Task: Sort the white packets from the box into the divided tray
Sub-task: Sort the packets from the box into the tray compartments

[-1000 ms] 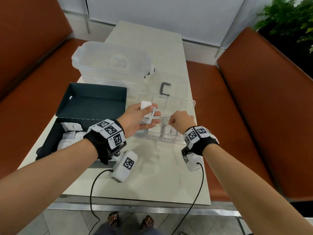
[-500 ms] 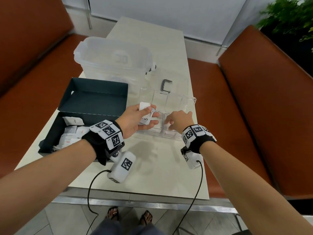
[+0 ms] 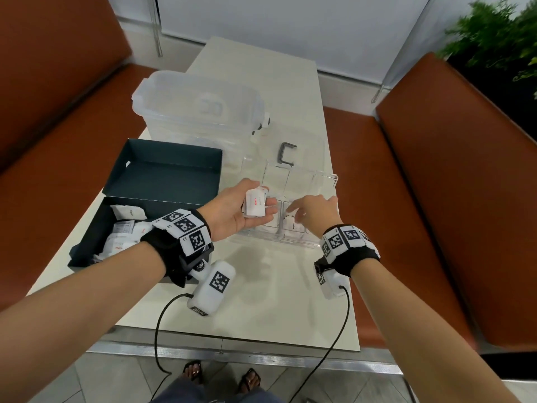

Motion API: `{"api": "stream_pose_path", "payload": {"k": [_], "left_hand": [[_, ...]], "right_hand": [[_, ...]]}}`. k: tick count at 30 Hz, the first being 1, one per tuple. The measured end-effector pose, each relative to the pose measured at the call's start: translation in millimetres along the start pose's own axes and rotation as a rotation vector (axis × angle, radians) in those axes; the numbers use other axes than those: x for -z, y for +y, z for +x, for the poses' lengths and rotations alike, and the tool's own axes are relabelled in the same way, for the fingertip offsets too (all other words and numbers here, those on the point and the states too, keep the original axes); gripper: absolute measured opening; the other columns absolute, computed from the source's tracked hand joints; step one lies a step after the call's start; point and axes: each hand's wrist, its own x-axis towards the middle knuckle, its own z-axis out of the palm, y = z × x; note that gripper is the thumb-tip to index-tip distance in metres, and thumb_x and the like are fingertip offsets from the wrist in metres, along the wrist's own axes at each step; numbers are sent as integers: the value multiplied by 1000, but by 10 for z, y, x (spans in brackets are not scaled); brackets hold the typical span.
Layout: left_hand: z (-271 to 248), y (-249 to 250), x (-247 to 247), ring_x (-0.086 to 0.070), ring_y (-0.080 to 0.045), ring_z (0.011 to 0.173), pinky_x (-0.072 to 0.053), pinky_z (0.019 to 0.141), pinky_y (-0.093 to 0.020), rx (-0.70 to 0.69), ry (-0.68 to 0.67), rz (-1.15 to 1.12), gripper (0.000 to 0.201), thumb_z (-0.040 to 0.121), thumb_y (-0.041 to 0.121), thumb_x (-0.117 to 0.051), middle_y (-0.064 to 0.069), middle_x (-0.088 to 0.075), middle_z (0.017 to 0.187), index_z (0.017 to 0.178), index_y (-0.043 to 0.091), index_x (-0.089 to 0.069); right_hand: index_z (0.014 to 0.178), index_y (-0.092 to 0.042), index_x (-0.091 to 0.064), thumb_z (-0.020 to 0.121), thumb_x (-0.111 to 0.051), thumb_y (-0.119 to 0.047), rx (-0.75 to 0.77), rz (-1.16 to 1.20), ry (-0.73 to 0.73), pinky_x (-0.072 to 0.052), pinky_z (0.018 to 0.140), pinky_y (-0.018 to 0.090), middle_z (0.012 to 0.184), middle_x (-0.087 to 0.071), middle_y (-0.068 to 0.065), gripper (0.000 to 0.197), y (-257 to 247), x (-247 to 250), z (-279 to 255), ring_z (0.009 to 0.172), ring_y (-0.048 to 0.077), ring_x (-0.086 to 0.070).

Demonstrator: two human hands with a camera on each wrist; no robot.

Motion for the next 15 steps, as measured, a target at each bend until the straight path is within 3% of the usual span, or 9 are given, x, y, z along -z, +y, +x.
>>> {"api": "stream_pose_path", "payload": {"k": [2,6,9,13,15], "left_hand": [[6,21,17,-70,-31,95,-61,76,-38,11,-21,-57,32,100,13,-39,-25,-68,109,123,-4,-55],[58,38,5,-67,-32,101,-60,78,-35,-17,-22,16,34,98,-7,-33,-26,-65,112,128,-7,-49],[98,24,-51,-70,-29,99,-60,78,-32,-56,-74,100,27,97,-9,-45,-23,-68,111,122,-3,-54],[152,-14,-169,-72,-21,93,-59,71,-27,-172,-123,236,28,87,-5,-65,-12,-73,105,114,2,-64],[202,-33,-234,-72,-18,92,-58,70,-26,-193,-113,253,31,83,-2,-71,-11,-73,106,113,3,-66]], "right_hand": [[101,-33,-69,91,-52,-15,-21,114,100,-28,83,35,94,-69,-11,27,-8,124,-38,94,15,-60],[99,-23,-72,90,-59,-19,21,540,187,-49,84,33,90,-72,0,16,-127,372,-128,83,15,-63],[105,-22,-70,90,-62,-25,57,663,191,-49,75,19,91,-71,1,17,-225,514,-149,81,11,-64],[103,-19,-72,85,-71,-24,37,762,169,-49,64,11,75,-70,-2,19,-195,589,-148,64,5,-62],[95,-17,-74,82,-73,-20,10,788,205,-50,60,13,69,-69,1,13,-129,585,-155,57,3,-58]]}}
